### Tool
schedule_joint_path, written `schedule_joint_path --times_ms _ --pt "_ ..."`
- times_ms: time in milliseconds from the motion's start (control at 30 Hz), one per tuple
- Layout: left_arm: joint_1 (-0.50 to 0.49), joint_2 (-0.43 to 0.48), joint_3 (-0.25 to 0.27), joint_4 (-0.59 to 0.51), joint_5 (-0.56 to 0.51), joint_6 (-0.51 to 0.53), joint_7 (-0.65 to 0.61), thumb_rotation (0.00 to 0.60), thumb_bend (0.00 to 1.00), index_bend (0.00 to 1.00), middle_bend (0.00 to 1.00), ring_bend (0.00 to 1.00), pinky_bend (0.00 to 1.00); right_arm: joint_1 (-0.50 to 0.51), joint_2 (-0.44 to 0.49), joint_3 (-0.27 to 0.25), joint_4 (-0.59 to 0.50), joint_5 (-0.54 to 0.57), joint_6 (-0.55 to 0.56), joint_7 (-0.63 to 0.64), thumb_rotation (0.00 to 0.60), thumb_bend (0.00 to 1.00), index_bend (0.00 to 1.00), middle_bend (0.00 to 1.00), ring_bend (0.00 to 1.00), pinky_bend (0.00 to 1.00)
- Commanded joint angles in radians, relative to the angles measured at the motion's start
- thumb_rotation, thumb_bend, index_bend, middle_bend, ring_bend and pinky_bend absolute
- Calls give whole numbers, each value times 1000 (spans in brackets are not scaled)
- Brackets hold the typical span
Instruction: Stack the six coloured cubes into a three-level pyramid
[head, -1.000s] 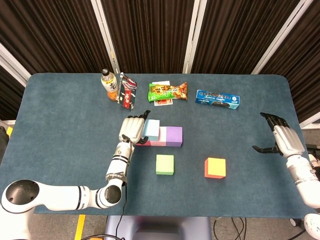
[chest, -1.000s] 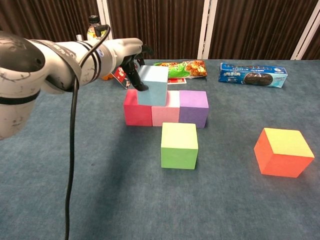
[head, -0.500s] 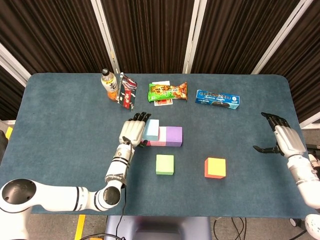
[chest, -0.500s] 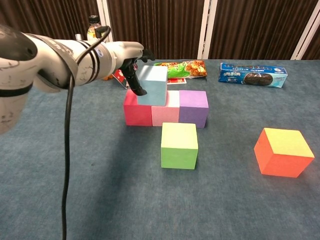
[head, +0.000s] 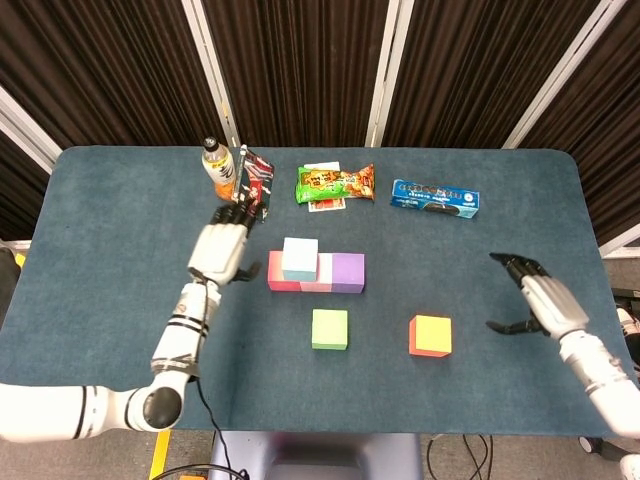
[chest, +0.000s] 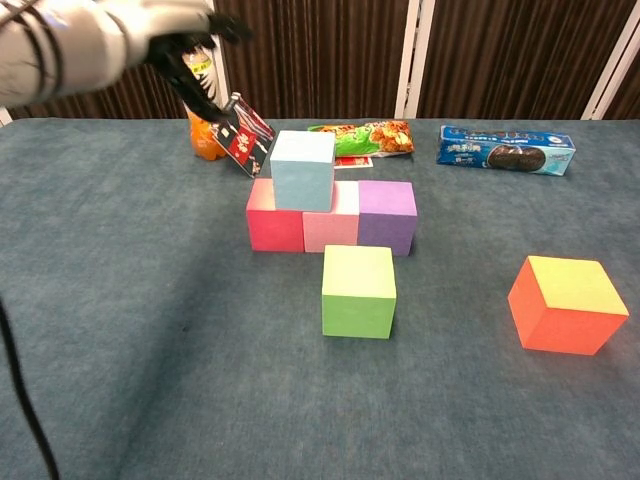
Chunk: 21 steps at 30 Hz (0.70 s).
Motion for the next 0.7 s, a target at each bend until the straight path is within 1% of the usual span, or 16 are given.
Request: schedule_joint_path --times_ms 33,200,367,567,700 --pt "77 60 48 13 142 33 -74 600 321 0 0 0 61 -3 -21 -33 -17 -21 -20 -20 600 279 123 166 15 86" --pt "132 95 80 94 228 4 -165 600 314 0 0 0 61 -2 -93 -62 -11 -3 -40 -76 600 279 183 167 15 88" --pt "186 117 112 183 328 -46 -291 600 309 0 0 0 61 -13 -199 -55 19 49 3 -158 600 277 229 167 15 92" --pt "243 185 155 216 446 -101 -409 600 309 0 0 0 56 -19 -280 -57 30 93 29 -247 600 277 251 167 15 92" --pt "281 228 182 226 521 -112 -470 600 307 0 0 0 52 -27 -320 -50 45 130 57 -293 600 278 255 167 15 92"
